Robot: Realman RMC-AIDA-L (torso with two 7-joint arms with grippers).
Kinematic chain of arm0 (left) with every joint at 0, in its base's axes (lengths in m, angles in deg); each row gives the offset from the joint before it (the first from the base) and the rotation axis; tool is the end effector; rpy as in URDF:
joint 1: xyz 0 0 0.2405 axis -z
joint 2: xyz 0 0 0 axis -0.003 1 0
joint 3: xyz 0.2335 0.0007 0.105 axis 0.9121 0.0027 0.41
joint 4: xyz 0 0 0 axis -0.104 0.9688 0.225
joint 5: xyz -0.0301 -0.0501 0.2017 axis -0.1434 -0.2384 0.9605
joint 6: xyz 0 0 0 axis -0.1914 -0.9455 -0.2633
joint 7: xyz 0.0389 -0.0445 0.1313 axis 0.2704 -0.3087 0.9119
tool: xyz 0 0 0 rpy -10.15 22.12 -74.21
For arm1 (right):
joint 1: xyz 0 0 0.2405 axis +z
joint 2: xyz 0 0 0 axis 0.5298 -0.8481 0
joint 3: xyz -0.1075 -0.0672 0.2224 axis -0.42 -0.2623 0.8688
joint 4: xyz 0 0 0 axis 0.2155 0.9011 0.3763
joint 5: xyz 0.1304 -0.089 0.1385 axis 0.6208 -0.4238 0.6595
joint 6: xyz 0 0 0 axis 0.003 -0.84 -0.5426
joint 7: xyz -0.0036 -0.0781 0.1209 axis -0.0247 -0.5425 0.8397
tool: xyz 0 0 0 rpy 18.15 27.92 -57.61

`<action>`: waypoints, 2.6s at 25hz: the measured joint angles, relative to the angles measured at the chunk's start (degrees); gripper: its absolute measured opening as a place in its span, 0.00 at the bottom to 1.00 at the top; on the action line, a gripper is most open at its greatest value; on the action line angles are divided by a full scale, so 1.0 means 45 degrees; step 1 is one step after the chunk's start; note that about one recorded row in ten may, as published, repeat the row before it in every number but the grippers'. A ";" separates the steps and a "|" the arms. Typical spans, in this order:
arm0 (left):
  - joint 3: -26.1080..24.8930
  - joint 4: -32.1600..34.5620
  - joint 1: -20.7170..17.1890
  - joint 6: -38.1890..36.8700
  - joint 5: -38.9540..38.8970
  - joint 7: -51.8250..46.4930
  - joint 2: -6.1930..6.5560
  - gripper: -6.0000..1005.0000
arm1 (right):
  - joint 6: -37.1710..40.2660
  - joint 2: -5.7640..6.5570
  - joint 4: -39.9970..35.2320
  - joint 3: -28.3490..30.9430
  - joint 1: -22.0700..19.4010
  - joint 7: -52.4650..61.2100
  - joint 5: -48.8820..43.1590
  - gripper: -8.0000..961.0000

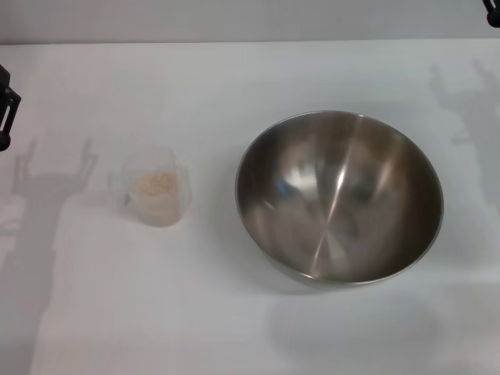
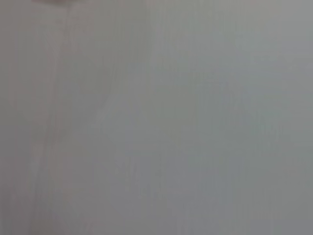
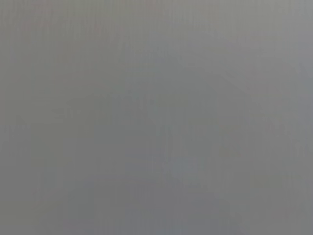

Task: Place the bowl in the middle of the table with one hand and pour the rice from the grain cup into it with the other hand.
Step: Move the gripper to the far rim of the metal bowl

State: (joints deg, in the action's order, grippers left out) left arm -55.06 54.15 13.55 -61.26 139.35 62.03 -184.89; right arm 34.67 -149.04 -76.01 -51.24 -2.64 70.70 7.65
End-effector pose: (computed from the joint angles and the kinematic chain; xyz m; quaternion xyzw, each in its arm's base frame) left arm -0.3107 0.2688 -0.0009 -0.6105 -0.1769 -0.3984 0.6613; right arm 0.2831 0.3653 0.0275 -0.6400 0.1443 0.3914 0.6452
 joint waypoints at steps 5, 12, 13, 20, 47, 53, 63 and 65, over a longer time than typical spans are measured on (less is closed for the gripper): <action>-0.0020 0.0025 0.0024 -0.0006 0.0000 0.0000 0.0000 0.87 | 0.0000 0.0000 -0.0034 -0.0020 0.0006 -0.0001 0.0000 0.81; -0.0050 0.0008 0.0037 -0.0008 -0.0001 0.0000 0.0021 0.86 | 0.0000 0.0013 -0.0048 0.0034 0.0047 -0.0155 0.0000 0.81; -0.0047 0.0011 0.0040 -0.0008 -0.0001 -0.0001 0.0020 0.86 | 0.0000 0.0013 -0.0048 0.0034 0.0047 -0.0155 0.0000 0.81; -0.0032 0.0113 0.0119 -0.0008 0.0001 0.0000 0.0006 0.86 | -0.1011 -0.0008 -0.1273 0.0231 -0.0156 -0.4353 0.0249 0.81; -0.0421 0.0538 0.0289 0.0011 -0.0002 0.0033 0.0060 0.85 | -3.8184 0.0185 -1.8446 0.6173 0.1652 -0.6492 0.0287 0.80; -0.0437 0.0609 0.0293 -0.0007 -0.0001 0.0014 0.0062 0.85 | -3.8375 0.0232 -1.6551 0.6256 0.1905 -0.6854 -0.0098 0.80; -0.0429 0.0603 0.0450 0.0007 -0.0001 0.0029 0.0060 0.84 | -3.7384 0.0118 -1.4590 0.6170 0.1877 -0.7516 -0.0388 0.80; -0.0430 0.0603 0.0478 0.0016 0.0000 0.0033 0.0059 0.84 | -3.7116 0.0105 -1.4174 0.6282 0.1916 -0.7665 -0.0323 0.80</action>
State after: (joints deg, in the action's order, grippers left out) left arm -56.99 56.86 15.70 -61.19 139.35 62.18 -184.62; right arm -132.35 -148.56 -139.79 -22.97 5.99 36.21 6.19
